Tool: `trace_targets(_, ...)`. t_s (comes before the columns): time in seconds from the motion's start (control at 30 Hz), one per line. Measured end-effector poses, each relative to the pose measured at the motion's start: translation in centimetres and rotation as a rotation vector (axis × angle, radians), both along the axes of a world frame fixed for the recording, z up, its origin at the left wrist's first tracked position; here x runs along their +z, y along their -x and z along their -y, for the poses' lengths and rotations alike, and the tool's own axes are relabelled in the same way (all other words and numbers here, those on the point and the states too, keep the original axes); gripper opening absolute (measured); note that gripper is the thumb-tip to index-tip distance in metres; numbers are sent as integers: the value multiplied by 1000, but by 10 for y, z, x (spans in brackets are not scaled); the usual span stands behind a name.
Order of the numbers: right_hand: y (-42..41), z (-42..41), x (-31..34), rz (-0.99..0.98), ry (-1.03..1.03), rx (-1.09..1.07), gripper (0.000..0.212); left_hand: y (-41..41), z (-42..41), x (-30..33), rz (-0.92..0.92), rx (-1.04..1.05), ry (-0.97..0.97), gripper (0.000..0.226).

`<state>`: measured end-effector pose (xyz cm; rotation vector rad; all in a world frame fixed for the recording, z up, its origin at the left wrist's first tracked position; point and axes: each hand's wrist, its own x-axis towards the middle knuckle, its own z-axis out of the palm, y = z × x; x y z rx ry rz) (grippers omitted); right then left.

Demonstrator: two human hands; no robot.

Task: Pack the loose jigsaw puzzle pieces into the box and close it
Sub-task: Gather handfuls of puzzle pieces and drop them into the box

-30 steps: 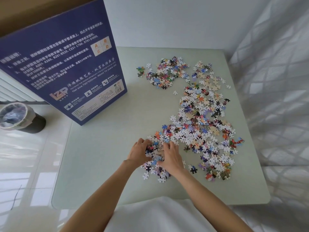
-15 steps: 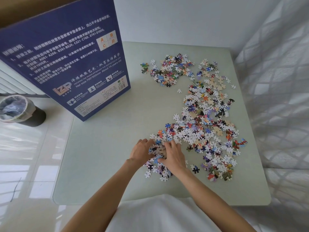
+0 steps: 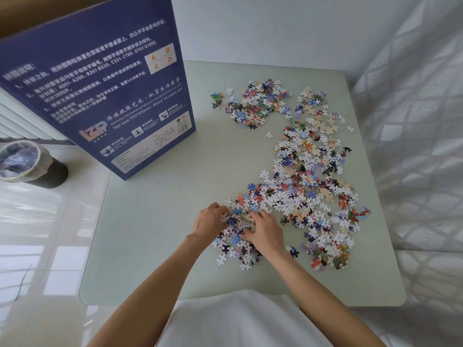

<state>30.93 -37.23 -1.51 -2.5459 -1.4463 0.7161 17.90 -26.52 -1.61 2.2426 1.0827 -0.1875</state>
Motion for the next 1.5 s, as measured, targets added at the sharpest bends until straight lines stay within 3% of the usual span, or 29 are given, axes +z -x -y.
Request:
trace_targets(0.3, -6, -3, -4, -95, 0, -113, 45, 2, -6, 0, 38, 166, 41, 20)
trace_targets(0.47, -10, -5, 1, -83, -83, -112, 27, 5, -13, 1, 61, 207, 50, 18)
trace_targets(0.57, -15, -6, 2, -120, -52, -132, 42, 8, -15, 3, 65, 227, 62, 17)
trace_targets(0.67, -16, -5, 6, -231, 24, -125, 84, 11, -15, 2, 59, 202, 59, 18)
trace_targets(0.7, -17, -4, 8, -284, 50, -128, 88, 11, -15, 2, 55, 186, 61, 19)
trace_targets(0.8, -18, -3, 10, -395, 112, -113, 81, 12, -12, 0, 43, 141, 81, 31)
trace_targets(0.97, -6, -12, 3, -322, -5, -127, 57, 14, -9, -1, 22, 125, 91, 48)
trace_targets(1.13, 5, -18, 2, -185, -99, -84, 38, 15, -9, 0, 33, 171, 74, 39)
trace_targets(1.5, -7, -16, 26, -256, -215, -143, 27, 23, -17, 7, 122, 273, 80, 21)
